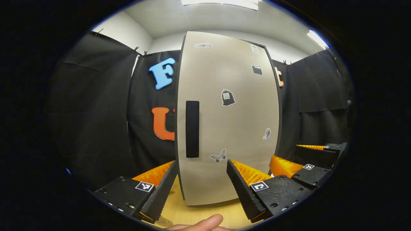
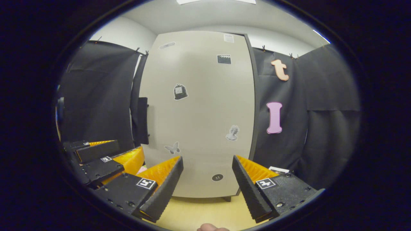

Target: Open the cabinet door with the right hand, grasp the bottle in the cabinet with the left hand and place it on the coaster, then close the cabinet door with the right hand.

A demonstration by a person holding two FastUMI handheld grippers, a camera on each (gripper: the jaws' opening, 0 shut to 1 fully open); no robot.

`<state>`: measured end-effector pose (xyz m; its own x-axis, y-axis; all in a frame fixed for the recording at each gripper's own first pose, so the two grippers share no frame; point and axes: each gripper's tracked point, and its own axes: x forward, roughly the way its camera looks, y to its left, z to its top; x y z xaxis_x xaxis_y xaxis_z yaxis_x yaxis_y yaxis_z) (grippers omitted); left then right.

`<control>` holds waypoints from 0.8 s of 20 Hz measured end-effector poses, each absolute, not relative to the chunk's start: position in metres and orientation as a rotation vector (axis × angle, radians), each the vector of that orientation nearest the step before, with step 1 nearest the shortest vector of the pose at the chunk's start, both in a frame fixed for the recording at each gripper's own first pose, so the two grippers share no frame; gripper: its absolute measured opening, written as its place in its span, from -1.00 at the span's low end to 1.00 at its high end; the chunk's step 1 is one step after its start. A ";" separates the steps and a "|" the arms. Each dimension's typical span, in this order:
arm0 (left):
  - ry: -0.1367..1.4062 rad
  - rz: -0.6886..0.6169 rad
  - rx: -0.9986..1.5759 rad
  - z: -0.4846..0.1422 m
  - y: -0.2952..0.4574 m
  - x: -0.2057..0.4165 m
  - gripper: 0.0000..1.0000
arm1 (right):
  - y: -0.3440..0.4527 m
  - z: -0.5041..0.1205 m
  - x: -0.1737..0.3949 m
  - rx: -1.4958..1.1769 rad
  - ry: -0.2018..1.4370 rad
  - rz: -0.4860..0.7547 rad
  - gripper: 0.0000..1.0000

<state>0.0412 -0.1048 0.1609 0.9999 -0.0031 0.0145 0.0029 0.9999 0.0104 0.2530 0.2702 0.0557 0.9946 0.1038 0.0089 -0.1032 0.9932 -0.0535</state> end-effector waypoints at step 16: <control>-0.033 0.001 -0.014 0.161 -0.117 0.052 0.86 | 0.256 0.049 0.257 -0.041 0.032 0.082 0.93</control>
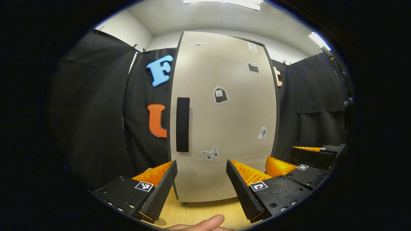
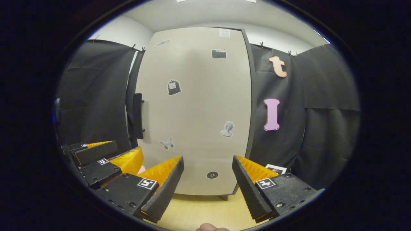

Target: Open the cabinet door with the right hand, grasp the bottle in the cabinet with the left hand and place it on the coaster, then close the cabinet door with the right hand.

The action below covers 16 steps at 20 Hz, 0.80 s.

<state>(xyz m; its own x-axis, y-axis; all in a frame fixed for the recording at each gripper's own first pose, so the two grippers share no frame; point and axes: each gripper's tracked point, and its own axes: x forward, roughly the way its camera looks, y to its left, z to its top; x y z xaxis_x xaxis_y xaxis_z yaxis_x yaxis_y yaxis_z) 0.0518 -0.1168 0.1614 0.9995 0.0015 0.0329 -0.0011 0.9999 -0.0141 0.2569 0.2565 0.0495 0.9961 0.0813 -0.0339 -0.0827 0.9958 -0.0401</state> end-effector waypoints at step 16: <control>-0.019 0.019 0.061 0.159 -0.116 0.052 0.85 | 0.237 0.063 0.253 -0.030 -0.019 0.075 0.94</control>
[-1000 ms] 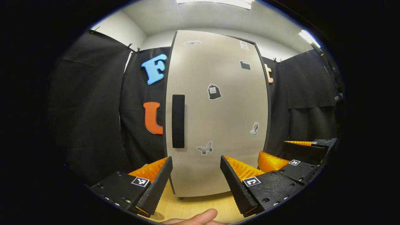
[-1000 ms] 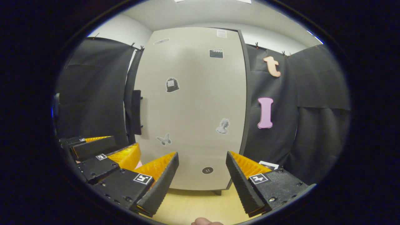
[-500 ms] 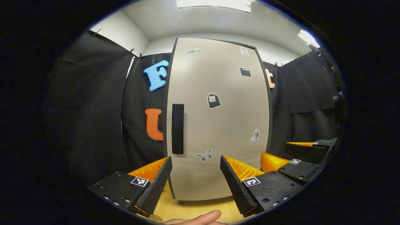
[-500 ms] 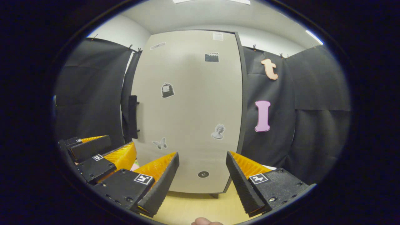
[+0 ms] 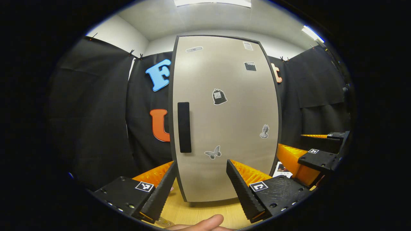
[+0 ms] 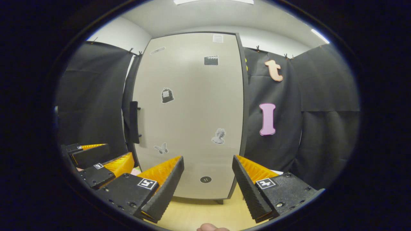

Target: Open the cabinet door with the right hand, grasp the bottle in the cabinet with the left hand and place it on the coaster, then close the cabinet door with the right hand.

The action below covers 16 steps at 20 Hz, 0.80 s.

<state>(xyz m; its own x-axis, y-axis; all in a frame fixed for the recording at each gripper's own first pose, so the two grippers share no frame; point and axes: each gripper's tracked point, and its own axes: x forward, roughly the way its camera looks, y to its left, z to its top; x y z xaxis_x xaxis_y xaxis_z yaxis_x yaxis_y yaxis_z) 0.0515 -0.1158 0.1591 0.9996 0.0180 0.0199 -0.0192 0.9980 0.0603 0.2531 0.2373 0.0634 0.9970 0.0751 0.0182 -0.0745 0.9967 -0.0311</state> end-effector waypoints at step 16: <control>0.000 0.037 0.067 0.154 -0.110 0.049 0.86 | 0.240 0.050 0.250 -0.014 0.015 0.092 0.94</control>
